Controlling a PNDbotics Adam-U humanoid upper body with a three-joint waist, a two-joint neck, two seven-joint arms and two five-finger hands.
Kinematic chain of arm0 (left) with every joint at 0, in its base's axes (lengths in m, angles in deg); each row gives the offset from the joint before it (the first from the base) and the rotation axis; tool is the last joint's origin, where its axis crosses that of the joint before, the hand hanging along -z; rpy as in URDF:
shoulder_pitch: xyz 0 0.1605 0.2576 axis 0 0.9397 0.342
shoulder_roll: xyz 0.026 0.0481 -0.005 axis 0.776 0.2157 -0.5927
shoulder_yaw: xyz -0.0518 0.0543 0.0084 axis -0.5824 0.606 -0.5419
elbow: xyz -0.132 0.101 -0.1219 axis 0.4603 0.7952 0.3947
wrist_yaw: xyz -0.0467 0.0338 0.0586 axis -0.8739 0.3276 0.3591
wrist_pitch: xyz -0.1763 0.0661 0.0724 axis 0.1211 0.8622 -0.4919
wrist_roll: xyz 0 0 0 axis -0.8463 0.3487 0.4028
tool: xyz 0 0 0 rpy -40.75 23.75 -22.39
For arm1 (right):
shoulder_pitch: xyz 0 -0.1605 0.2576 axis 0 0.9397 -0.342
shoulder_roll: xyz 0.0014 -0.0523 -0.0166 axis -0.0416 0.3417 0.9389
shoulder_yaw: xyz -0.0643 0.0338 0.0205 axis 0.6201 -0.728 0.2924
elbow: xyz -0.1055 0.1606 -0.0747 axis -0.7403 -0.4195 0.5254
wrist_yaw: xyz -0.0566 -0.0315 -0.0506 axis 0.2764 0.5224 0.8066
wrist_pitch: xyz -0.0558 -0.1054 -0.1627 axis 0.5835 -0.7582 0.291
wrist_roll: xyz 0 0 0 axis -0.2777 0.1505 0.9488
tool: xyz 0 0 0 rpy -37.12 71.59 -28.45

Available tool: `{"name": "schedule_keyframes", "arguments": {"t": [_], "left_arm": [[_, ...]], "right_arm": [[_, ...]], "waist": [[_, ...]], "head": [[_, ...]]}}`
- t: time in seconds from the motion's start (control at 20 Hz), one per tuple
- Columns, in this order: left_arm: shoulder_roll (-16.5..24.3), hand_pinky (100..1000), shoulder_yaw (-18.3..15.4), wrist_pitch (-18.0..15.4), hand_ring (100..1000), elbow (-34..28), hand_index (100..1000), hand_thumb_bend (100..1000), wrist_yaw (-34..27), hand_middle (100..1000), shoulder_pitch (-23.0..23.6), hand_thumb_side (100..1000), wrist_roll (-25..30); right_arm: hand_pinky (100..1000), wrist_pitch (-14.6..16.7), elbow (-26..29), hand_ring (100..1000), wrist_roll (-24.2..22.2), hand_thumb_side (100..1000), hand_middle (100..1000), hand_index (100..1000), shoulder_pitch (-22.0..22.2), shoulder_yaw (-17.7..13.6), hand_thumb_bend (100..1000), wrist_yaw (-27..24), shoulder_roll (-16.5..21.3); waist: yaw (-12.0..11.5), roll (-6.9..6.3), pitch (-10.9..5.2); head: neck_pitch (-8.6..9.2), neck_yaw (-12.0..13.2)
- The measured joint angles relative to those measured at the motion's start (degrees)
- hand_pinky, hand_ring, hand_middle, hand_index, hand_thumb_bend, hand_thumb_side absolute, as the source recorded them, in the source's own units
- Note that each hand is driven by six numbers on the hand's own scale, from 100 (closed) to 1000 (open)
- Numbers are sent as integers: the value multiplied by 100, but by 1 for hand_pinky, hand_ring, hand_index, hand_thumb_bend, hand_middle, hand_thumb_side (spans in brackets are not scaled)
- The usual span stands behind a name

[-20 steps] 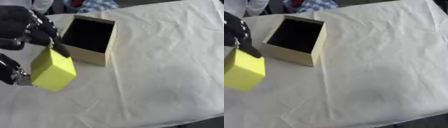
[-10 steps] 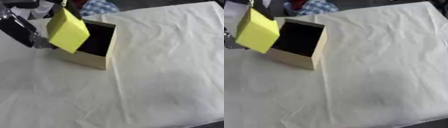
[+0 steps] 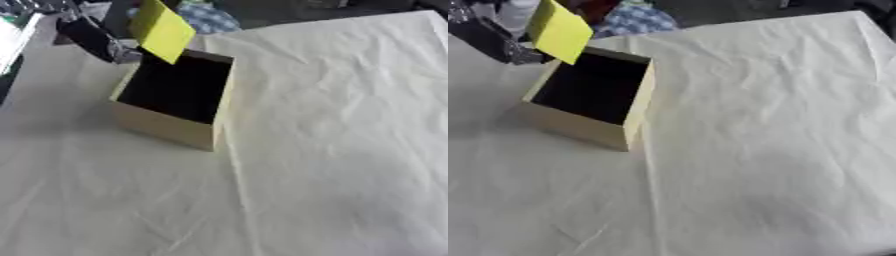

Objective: Pick up objects on the table and place them in the box.

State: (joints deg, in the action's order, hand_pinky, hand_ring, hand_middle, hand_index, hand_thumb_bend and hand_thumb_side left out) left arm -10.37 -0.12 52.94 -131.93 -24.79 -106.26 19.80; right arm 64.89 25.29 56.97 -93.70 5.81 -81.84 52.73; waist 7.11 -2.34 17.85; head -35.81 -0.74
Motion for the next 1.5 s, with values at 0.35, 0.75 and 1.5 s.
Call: {"name": "schedule_keyframes", "arguments": {"t": [0.35, 0.75, 1.5], "left_arm": [[-278, 645, -80, -283, 588, 629, 527, 100, 843, 474, -56, 225, -529], [-475, 652, -70, -447, 596, 1019, 545, 100, 1468, 488, 104, 244, -747], [-706, 790, -97, -460, 786, 1436, 832, 100, 2399, 741, 218, 245, -1316]], "right_arm": [[592, -8, 0, 674, -36, 892, 501, 693, -78, 4, 100, -34, -22], [591, -20, 0, 674, -52, 895, 499, 693, -104, 3, 100, -53, -103], [591, -38, 0, 671, -70, 897, 498, 693, -148, 2, 100, -85, -203]], "waist": [[43, -6, 58], [102, -11, 115], [147, 0, 173]], "head": [[74, 43], [76, 56], [122, 71]]}}
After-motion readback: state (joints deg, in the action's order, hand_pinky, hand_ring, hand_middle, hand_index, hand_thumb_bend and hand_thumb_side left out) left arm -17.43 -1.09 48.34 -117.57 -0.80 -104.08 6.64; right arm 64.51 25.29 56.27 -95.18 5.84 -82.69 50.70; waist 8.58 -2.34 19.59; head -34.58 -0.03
